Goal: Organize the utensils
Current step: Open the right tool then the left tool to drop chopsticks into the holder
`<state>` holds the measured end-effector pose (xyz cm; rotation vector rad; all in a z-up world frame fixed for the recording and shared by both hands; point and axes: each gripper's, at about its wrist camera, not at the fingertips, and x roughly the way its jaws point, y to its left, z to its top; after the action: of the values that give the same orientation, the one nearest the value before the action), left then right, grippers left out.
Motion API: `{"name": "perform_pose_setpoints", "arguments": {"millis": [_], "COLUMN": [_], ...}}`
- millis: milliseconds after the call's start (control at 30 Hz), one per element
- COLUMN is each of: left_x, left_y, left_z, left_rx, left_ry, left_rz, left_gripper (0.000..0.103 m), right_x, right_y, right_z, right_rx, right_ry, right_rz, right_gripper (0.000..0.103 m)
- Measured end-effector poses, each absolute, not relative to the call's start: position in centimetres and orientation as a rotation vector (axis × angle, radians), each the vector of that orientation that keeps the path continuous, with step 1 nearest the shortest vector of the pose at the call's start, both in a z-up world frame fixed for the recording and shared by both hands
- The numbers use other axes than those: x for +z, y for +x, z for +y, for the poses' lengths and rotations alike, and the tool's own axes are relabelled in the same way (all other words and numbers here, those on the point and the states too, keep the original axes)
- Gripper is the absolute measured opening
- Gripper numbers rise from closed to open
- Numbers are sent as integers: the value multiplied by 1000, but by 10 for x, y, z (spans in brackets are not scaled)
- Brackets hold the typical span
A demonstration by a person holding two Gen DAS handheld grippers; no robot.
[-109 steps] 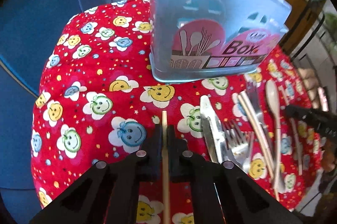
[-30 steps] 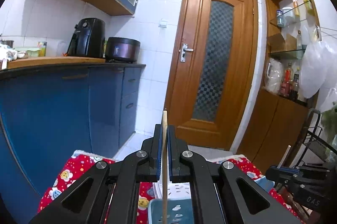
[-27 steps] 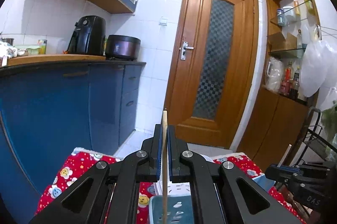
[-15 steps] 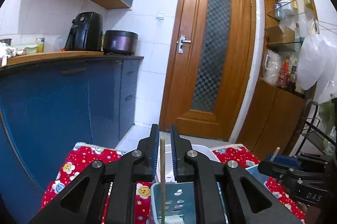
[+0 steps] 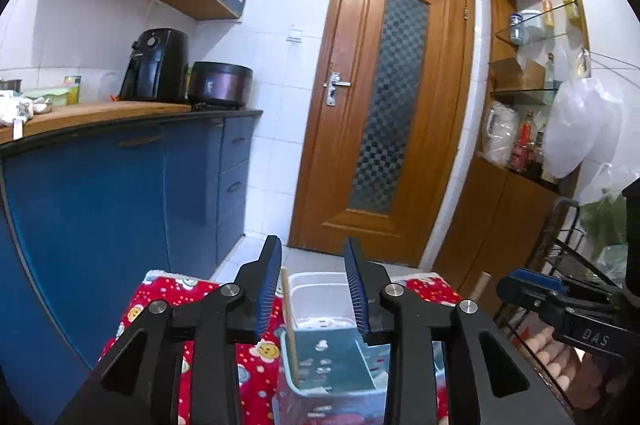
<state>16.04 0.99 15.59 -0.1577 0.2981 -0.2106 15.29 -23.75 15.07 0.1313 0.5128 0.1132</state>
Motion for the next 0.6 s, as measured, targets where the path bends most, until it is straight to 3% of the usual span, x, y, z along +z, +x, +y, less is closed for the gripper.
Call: {"name": "perform_pose_setpoints", "arguments": {"millis": [600], "left_x": [159], "left_y": [89], "left_z": [11], "left_rx": [-253], "left_ry": [-99], "left_rz": [364], "left_gripper": [38], "right_x": [131], "right_y": [102], "right_z": [-234], "right_rx": [126], "right_ry": [228], "right_rz": [614], "right_gripper": [39]}}
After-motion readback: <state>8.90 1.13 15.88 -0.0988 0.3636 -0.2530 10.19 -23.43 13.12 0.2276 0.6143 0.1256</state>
